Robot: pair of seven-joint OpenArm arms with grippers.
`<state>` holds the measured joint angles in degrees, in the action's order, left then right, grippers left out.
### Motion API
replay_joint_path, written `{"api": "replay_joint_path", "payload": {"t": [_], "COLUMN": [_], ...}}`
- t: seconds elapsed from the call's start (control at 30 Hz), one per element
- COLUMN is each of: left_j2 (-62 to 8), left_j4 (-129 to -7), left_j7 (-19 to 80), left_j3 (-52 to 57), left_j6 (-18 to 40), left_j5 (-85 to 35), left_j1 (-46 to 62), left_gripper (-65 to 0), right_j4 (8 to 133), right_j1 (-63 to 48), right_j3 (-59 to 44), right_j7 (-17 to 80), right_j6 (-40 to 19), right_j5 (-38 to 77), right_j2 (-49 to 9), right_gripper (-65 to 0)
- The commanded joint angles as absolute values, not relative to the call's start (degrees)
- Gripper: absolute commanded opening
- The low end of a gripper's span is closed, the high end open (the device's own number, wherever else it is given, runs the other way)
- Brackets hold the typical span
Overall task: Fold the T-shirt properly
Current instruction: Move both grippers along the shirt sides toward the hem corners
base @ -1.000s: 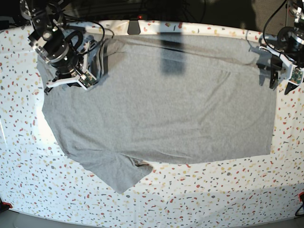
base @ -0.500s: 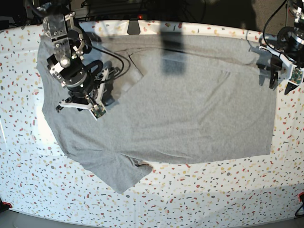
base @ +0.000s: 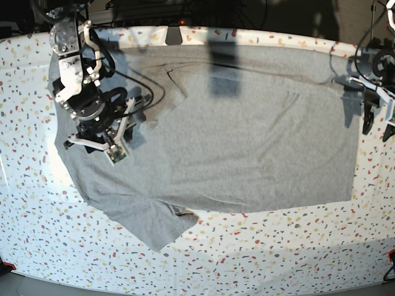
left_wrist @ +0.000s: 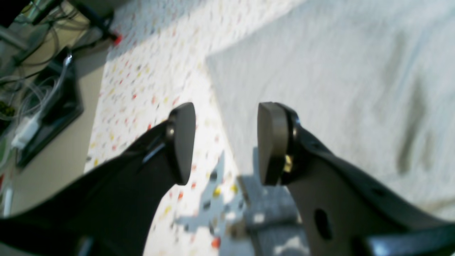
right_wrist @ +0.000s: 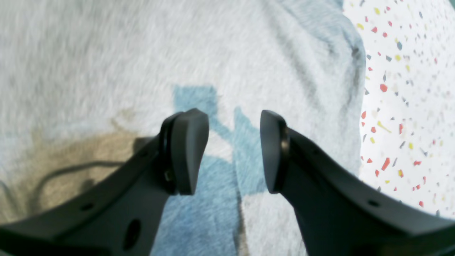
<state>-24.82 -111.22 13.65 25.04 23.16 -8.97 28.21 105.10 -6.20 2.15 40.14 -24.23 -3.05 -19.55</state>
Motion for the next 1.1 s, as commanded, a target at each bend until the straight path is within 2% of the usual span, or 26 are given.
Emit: {"api": "replay_joint_path", "payload": {"t": [0.0, 0.27, 0.57, 0.7, 0.9, 1.07], "left_j2": [-25.76, -25.76, -25.78, -25.91, -25.96, -25.91], "left_j4": [-112.03, -101.27, -82.24, -71.44, -51.07, -32.82], "left_j7": [12.60, 13.85, 18.33, 19.14, 19.70, 16.58], "left_j3": [25.45, 25.45, 25.45, 25.45, 22.28, 17.67], "left_j6": [23.22, 28.47, 32.97, 34.61, 37.01, 36.95], "left_j5": [-10.20, -13.63, -15.94, -20.05, -19.97, -11.49], "left_j1": [27.11, 15.86, -2.07, -9.69, -22.41, -34.61], "left_gripper": [-37.3, -37.3, -37.3, -37.3, -37.3, -37.3], "right_j4": [106.28, 104.29, 91.07, 87.64, 82.04, 81.45], "right_j1": [-4.99, -0.99, 9.32, 12.47, 16.16, 16.43], "right_j3": [1.06, -1.15, -1.10, -1.10, -1.10, -1.10], "right_j7": [38.96, 38.94, 40.47, 40.45, 41.69, 43.88], "right_j6": [-23.77, -25.98, -27.14, -28.80, -29.30, -29.80], "right_j5": [-2.09, 3.68, 7.77, 9.89, 11.38, 12.08], "right_j2": [-20.01, -20.01, -20.10, -20.80, -21.69, -23.14], "right_gripper": [-36.9, -37.0, -37.0, -37.0, -37.0, -37.0]}}
